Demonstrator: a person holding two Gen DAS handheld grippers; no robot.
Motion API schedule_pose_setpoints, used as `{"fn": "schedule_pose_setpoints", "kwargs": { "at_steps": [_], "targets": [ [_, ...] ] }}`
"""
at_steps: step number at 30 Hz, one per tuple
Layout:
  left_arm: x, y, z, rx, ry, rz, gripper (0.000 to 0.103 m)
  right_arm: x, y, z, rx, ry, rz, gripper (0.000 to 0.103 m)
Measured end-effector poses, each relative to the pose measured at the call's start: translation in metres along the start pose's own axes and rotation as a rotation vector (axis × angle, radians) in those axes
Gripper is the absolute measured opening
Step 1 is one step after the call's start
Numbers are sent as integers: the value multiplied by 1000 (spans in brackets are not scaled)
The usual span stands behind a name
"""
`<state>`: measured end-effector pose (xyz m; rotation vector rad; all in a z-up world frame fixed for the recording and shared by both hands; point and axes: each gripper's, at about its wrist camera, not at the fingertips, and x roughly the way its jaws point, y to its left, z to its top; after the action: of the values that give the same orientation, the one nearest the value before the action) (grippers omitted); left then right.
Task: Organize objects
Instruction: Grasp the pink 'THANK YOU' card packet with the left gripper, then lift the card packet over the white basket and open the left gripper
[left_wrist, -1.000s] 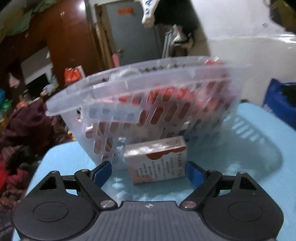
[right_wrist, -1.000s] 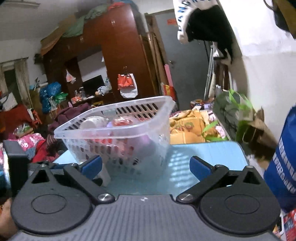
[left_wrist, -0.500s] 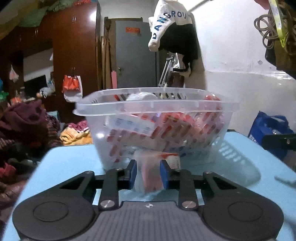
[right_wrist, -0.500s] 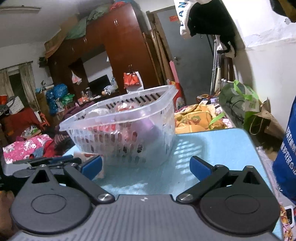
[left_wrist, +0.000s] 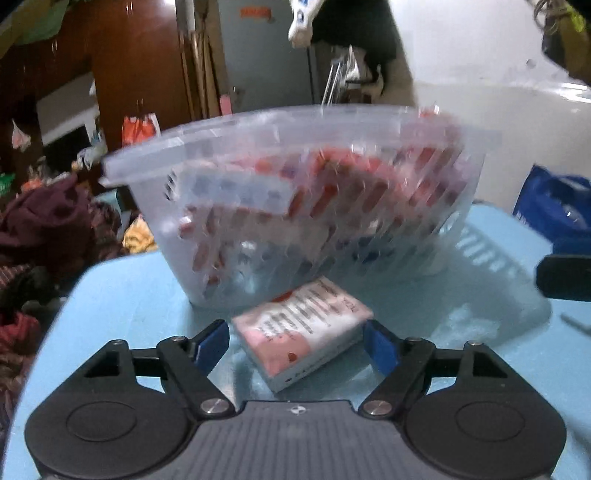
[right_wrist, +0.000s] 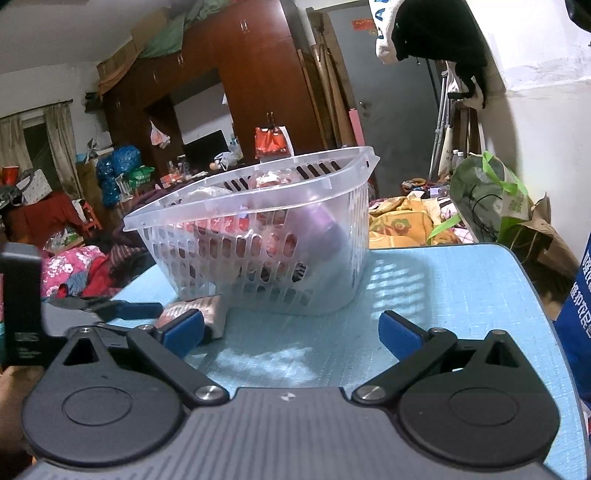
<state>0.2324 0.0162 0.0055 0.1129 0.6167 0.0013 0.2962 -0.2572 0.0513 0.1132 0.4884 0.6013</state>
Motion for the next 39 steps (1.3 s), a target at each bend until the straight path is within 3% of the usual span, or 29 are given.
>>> {"fn": "schedule_pose_setpoints", "kwargs": {
  "at_steps": [3, 7, 14, 19, 21, 27, 32, 35, 39],
  "targets": [
    [5, -5, 2, 20, 5, 15, 84, 2, 1, 0, -1, 7, -3, 103],
    [-9, 5, -4, -3, -36, -40, 74, 0, 0, -1, 4, 5, 0, 103],
    [-53, 29, -12, -37, -152, -101, 41, -4, 5, 0, 0, -8, 10, 103],
    [-44, 24, -12, 42, -96, -114, 45, 1, 14, -1, -19, 8, 15, 103],
    [-39, 22, -14, 64, -87, -111, 68, 3, 17, -3, -35, 15, 11, 103],
    [-20, 20, -6, 82, -56, -113, 86, 1, 16, -5, -41, 17, 4, 103],
    [-3, 8, -3, 116, 10, -106, 86, -1, 14, -5, -34, 14, 5, 103],
    [-11, 7, -7, 112, -8, -111, 65, -2, 14, -4, -34, 12, 5, 103],
    [-27, 12, -10, 96, -52, -110, 63, -2, 12, -4, -27, 6, 11, 103]
  ]
}}
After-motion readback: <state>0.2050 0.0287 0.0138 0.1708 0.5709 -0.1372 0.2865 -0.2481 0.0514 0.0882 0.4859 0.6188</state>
